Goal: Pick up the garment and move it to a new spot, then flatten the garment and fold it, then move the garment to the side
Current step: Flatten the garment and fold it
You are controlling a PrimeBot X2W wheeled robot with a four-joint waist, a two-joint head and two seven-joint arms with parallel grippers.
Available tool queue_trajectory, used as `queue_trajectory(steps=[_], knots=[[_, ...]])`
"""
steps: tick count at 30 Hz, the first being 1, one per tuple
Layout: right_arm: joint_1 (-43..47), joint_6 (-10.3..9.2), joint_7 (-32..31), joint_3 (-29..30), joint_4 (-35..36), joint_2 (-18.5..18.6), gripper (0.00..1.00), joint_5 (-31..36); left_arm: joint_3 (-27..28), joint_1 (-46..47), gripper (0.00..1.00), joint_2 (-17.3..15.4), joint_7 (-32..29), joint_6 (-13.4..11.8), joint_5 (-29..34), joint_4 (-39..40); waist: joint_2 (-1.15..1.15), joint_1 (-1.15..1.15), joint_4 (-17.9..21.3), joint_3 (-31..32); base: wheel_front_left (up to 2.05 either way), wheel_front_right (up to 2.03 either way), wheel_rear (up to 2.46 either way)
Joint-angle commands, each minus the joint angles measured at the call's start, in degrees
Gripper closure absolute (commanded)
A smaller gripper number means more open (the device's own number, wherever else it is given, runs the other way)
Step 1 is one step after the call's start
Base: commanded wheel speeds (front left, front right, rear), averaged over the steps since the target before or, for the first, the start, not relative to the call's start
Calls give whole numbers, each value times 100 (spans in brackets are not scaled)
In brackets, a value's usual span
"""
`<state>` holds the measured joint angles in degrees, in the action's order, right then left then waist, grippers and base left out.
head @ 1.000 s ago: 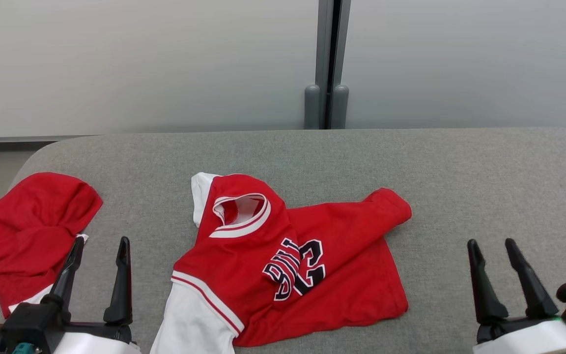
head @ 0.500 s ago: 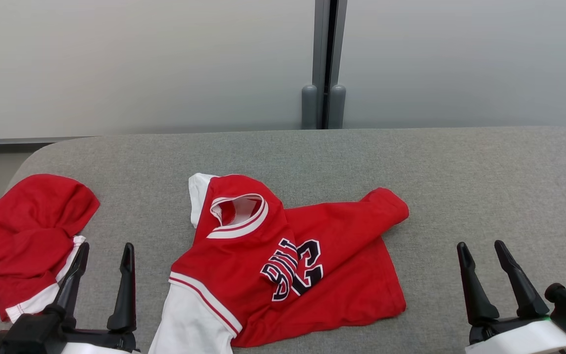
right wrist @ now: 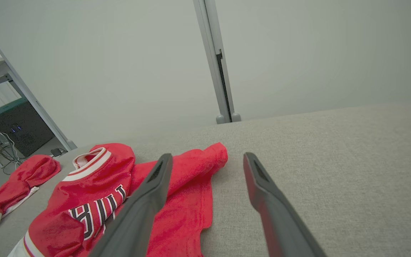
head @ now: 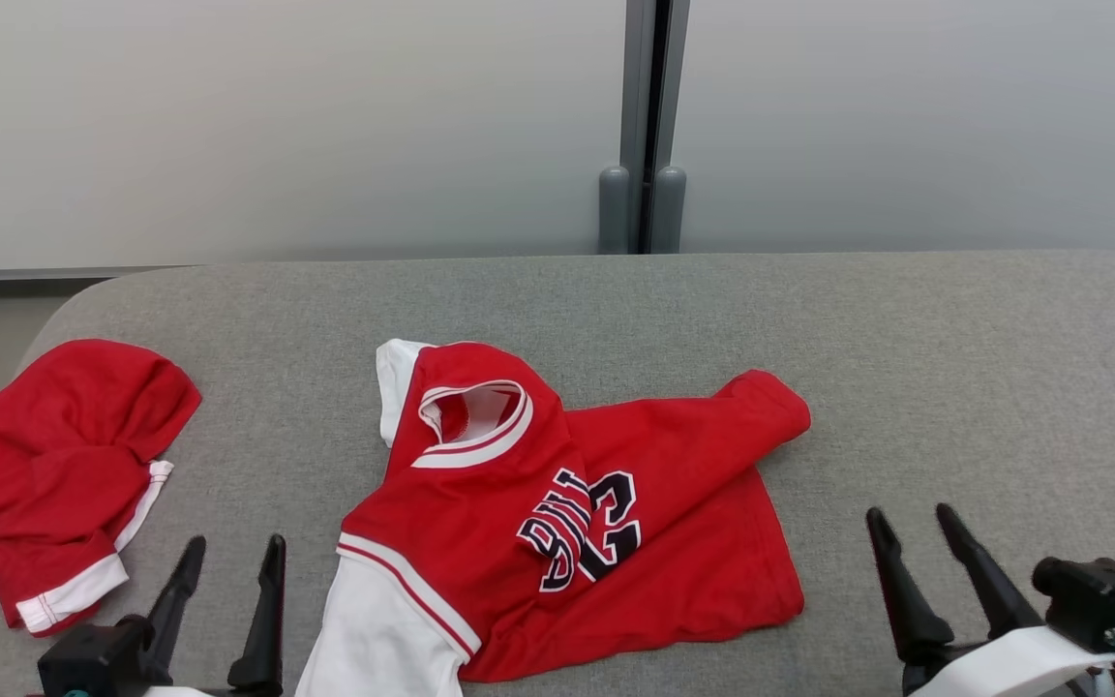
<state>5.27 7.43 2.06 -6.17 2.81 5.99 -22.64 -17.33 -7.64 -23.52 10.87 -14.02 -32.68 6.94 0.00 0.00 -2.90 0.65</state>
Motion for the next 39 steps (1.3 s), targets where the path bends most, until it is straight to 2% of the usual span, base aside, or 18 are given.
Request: queue_trajectory(steps=[1, 4, 10, 15, 21, 26, 34, 39], knots=[[27, 12, -191, -72, -66, 69, 0, -45, -46, -84, 0, -84, -176, 51, -50, -60, 0, 0, -5, -8, 0, 0, 0], [-21, 12, -820, -202, -241, 130, 0, -133, -158, -55, 0, -167, -839, 88, -297, -81, 0, 0, -46, -107, 0, 0, 0], [-299, 12, -1761, -302, -592, 59, 0, -311, -421, -10, 0, -395, -2111, -54, -562, 65, 0, 0, -163, -371, 0, 0, 0], [-547, 12, -2286, -365, -920, -11, 0, -392, -599, 2, 0, -509, -2733, -76, -684, 89, 0, 0, -261, -561, 0, 0, 0], [-749, 12, -2507, -314, -1185, -100, 0, -374, -752, 109, 0, -517, -3051, -17, -761, -5, 0, 0, -357, -741, 0, 0, 0], [-912, 12, -2687, -383, -1368, -142, 0, -377, -954, 264, 0, -476, -3363, 152, -867, -252, 0, 0, -407, -925, 0, 0, 0], [-1016, 12, -2662, -488, -1458, -166, 0, -397, -963, 495, 0, -393, -3214, 150, -741, -643, 0, 0, -365, -1030, 0, 0, 0], [-1047, 12, -2657, -598, -1521, -162, 0, -422, -1048, 521, 2, -325, -3385, 276, -922, -934, 0, 0, -312, -1065, 0, 0, 0]])
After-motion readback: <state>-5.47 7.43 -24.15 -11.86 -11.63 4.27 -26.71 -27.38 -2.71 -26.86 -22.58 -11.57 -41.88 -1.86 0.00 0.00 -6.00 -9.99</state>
